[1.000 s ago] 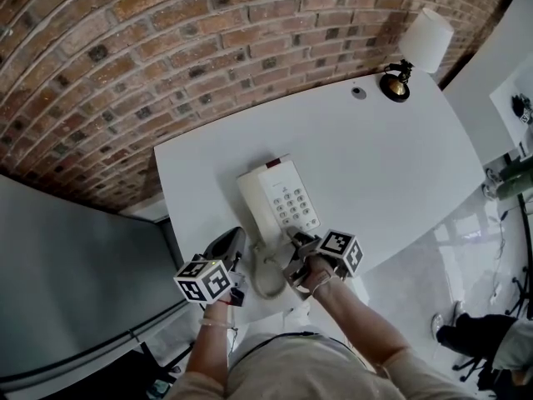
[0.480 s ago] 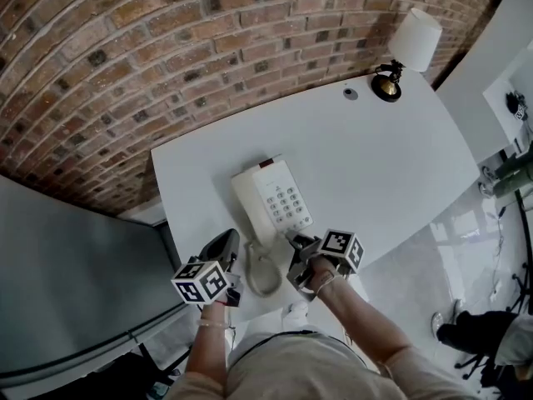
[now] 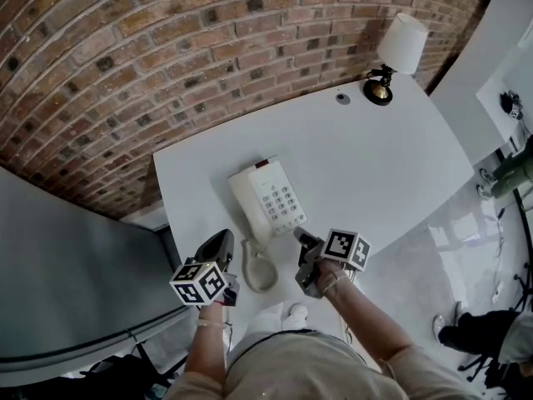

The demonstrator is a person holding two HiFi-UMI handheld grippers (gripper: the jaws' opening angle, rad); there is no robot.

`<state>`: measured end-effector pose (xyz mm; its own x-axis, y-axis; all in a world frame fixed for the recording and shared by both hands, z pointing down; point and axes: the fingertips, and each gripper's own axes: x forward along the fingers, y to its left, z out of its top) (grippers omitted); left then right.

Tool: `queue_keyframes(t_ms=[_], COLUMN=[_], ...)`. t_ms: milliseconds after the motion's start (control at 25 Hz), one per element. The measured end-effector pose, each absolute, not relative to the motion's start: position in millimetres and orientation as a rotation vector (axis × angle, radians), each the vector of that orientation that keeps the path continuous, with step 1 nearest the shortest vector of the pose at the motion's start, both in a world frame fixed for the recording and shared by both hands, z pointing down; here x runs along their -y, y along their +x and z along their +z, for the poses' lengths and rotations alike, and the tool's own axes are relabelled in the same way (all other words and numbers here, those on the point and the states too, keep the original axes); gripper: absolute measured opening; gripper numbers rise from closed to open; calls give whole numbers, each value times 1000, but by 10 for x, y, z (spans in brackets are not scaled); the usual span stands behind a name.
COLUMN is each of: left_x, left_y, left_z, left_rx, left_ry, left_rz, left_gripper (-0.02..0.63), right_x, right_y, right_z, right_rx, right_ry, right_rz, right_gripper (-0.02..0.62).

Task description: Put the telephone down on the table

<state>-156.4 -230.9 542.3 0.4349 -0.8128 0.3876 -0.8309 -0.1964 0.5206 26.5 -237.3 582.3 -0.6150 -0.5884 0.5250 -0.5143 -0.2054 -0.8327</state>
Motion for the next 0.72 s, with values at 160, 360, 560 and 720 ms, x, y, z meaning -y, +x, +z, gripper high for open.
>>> queue_keyframes(t_ms=[160,360,560,720], left_x=[2272,2192,2108,2059], left_y=[-1607,-1685,-1780,-1866], left_z=[5311,5183,5065,4942], left_rx=[1428,1481,1543,1605], left_ry=[2040,2063,2081,2102], left_rz=[43,59,72,75], left_gripper=[6,6,6,5], right_x=[2430,2440,2461,2482], right_y=[294,361,468,550], right_z=[5646,5467,5279,5065], right_rx=[-2189,-2391,-2576,-2689], right_ry=[-1363,-1372,-1396,-1411], right_rz=[-1794,-1606,-1375,-1178], right_gripper=[5,5,5,5])
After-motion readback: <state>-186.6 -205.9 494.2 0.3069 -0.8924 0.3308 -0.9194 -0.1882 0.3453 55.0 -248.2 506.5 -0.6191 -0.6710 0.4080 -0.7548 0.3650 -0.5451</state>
